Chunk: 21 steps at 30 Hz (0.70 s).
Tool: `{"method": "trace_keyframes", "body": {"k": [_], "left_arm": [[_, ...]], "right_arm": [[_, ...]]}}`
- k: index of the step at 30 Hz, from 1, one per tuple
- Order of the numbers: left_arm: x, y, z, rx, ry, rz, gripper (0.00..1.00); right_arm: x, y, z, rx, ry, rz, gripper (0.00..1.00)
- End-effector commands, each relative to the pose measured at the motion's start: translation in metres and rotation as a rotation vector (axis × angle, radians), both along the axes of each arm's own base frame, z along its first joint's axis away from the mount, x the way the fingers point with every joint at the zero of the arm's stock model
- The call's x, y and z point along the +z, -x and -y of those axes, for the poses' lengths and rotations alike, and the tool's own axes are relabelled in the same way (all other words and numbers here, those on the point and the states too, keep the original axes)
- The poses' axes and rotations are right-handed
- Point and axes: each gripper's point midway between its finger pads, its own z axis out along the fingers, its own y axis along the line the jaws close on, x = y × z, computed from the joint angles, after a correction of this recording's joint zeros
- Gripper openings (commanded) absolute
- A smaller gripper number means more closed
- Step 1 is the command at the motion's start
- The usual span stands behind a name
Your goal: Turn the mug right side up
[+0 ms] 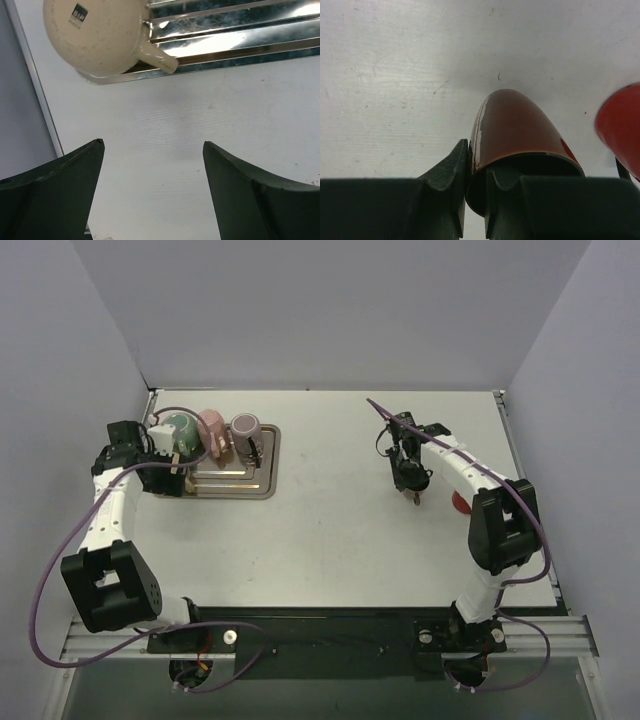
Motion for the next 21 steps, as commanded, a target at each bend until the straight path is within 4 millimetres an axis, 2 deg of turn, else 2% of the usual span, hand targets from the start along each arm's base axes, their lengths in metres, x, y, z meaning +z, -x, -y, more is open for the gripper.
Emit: {"method": "trace_keyframes", "body": {"k": [1, 4, 7, 8, 9, 10, 11, 13, 16, 18, 20, 21], "left_arm": [[0.004, -0.017, -0.032, 0.059, -0.063, 0.086, 0.90], [-0.007, -0.020, -0.037, 0.069, -0.060, 0.088, 0.89], [-0.018, -0.024, -0.035, 0.055, -0.044, 0.090, 0.89], [-0.020, -0.026, -0.035, 0.055, -0.041, 0.095, 0.88], [-0.026, -0.027, -0.031, 0.047, -0.022, 0.088, 0.88], [-0.025, -0.031, -0.029, 0.042, -0.008, 0.100, 0.87], [-0.030, -0.031, -0.028, 0.044, 0.001, 0.098, 0.87], [-0.030, -0.038, -0.025, 0.064, 0.033, 0.123, 0.86], [-0.026, -0.048, -0.021, 0.139, 0.095, 0.139, 0.84], [-0.023, -0.055, -0.014, 0.211, 0.138, 0.159, 0.81], [-0.024, -0.063, 0.007, 0.244, 0.126, 0.171, 0.77], [-0.029, -0.065, 0.000, 0.311, 0.082, 0.179, 0.77]], "right_arm": [[-0.002, -0.002, 0.005, 0.019, -0.028, -0.016, 0.00], [-0.020, -0.001, 0.010, -0.013, -0.042, -0.042, 0.00], [-0.027, -0.002, 0.015, -0.036, -0.039, -0.058, 0.00], [-0.029, -0.002, 0.017, -0.044, -0.038, -0.063, 0.06], [-0.029, -0.002, 0.019, -0.051, -0.039, -0.062, 0.23], [-0.028, -0.002, 0.020, -0.050, -0.038, -0.062, 0.30], [-0.026, -0.001, 0.020, -0.049, -0.037, -0.065, 0.42], [-0.018, 0.000, 0.020, -0.048, -0.042, -0.048, 0.52], [0.004, 0.000, 0.024, -0.078, -0.049, 0.013, 0.63], [0.021, 0.001, 0.029, -0.106, -0.029, 0.066, 0.75], [0.034, 0.003, 0.034, -0.132, -0.007, 0.117, 0.76], [0.035, 0.006, 0.035, -0.140, 0.005, 0.127, 0.77]]}}
